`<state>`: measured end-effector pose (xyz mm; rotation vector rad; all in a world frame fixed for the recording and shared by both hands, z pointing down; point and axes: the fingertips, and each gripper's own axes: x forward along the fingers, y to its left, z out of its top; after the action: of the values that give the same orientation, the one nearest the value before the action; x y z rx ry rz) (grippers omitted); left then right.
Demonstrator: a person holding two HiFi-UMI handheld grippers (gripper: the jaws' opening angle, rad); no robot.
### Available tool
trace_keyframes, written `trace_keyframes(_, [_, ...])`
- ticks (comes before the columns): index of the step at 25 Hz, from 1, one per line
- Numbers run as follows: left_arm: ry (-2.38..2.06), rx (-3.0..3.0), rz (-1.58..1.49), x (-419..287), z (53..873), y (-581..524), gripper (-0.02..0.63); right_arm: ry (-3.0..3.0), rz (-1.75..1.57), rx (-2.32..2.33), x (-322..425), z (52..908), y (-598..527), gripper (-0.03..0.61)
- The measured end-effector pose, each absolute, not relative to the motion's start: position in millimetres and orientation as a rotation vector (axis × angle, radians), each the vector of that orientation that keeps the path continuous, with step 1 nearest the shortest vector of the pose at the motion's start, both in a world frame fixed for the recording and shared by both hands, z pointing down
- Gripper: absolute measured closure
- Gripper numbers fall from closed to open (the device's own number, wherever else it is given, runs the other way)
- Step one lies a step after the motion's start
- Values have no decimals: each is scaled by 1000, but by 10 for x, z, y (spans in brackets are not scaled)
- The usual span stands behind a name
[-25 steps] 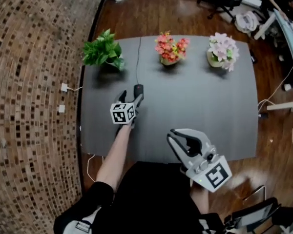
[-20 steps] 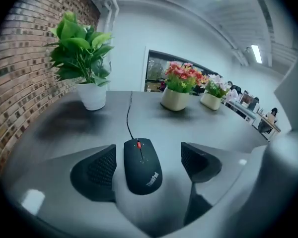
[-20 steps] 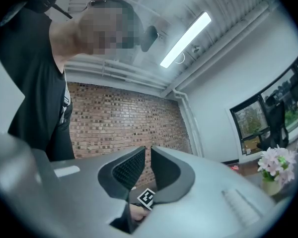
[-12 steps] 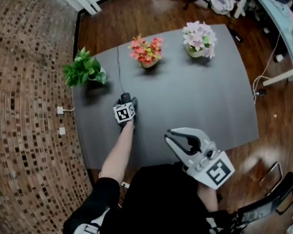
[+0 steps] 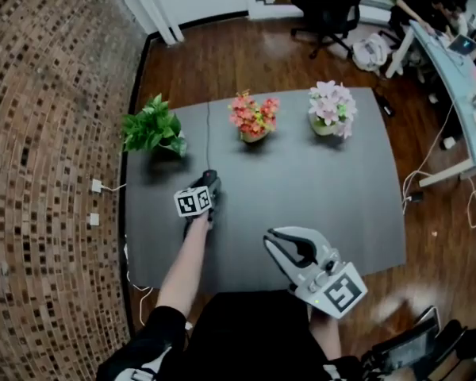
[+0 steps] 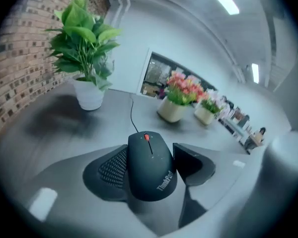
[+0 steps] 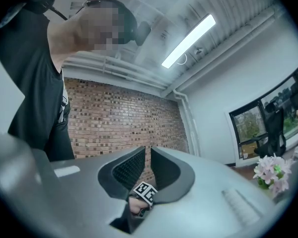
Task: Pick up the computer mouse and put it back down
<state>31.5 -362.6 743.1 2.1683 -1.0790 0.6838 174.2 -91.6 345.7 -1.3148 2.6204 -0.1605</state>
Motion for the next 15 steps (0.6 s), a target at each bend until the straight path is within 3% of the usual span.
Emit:
trace_keyframes(7, [-662, 2185, -177, 513, 5275, -3334, 327, 2686, -125, -1210, 1426, 3323, -1009, 568])
trace_keyframes(15, [-238, 1813, -844, 146, 4004, -2781, 327, 2727, -110, -1128, 1194, 3252, -1069, 568])
